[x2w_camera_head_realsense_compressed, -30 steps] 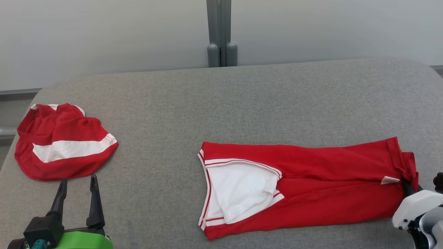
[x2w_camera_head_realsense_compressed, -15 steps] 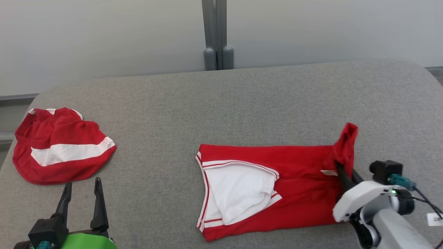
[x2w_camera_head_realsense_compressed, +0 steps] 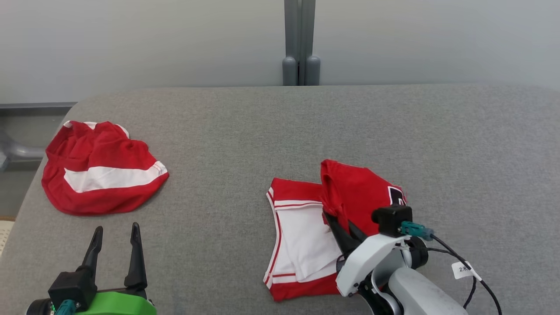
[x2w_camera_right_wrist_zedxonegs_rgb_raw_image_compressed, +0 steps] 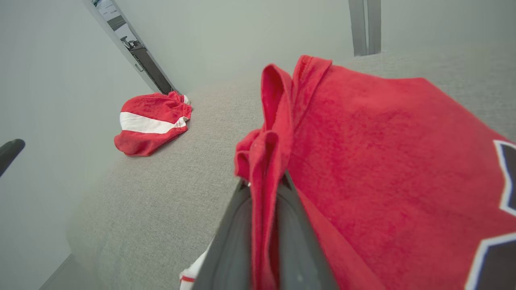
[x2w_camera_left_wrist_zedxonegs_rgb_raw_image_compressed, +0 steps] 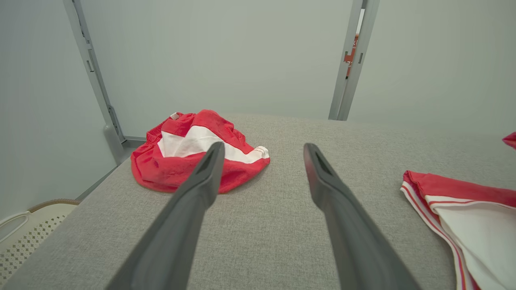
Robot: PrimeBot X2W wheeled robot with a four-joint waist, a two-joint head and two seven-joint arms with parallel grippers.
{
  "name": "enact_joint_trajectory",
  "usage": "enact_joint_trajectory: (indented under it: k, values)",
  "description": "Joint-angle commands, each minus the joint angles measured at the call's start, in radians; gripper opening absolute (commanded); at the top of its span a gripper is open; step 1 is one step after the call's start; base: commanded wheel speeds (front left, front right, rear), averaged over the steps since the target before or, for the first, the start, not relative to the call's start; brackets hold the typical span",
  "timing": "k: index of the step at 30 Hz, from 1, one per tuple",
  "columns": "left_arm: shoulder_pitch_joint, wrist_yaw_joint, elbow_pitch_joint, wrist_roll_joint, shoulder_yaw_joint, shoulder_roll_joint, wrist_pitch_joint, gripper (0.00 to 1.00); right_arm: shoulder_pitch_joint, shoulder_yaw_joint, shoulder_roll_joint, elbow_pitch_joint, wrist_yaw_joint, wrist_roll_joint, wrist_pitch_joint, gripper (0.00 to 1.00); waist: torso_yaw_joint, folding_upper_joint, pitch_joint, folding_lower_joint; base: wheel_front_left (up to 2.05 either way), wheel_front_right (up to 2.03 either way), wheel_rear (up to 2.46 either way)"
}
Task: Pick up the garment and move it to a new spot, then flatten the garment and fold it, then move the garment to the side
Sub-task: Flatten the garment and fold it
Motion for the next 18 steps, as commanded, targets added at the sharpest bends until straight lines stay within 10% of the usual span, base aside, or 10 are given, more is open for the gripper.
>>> enact_joint_trajectory:
  k: [1, 14, 16, 18]
  values:
    - [-0.018, -0.004, 0.004, -0.002, -0.006, 0.008, 0.000, 1.00, -0.018, 0.016, 0.004, 0.014, -0.002, 0.012, -0.006, 0.00, 0.022, 0.0000, 0.005, 0.0000, 0.00, 0.00, 0.00]
    - [-0.051, -0.004, 0.034, -0.015, -0.047, 0.010, 0.000, 1.00, -0.118, 0.188, 0.013, 0.136, -0.001, 0.135, -0.045, 0.00, 0.086, 0.0000, 0.024, 0.0000, 0.00, 0.00, 0.00]
    - [-0.051, -0.004, 0.039, -0.015, -0.052, 0.010, 0.000, 1.00, -0.129, 0.198, 0.013, 0.167, -0.001, 0.131, -0.050, 1.00, 0.089, 0.0000, 0.022, 0.0000, 0.00, 0.00, 0.00]
    - [-0.047, -0.004, 0.043, -0.016, -0.053, 0.012, 0.000, 1.00, -0.131, 0.203, 0.014, 0.182, -0.001, 0.148, -0.053, 1.00, 0.090, 0.0000, 0.013, 0.0000, 0.00, 0.00, 0.00]
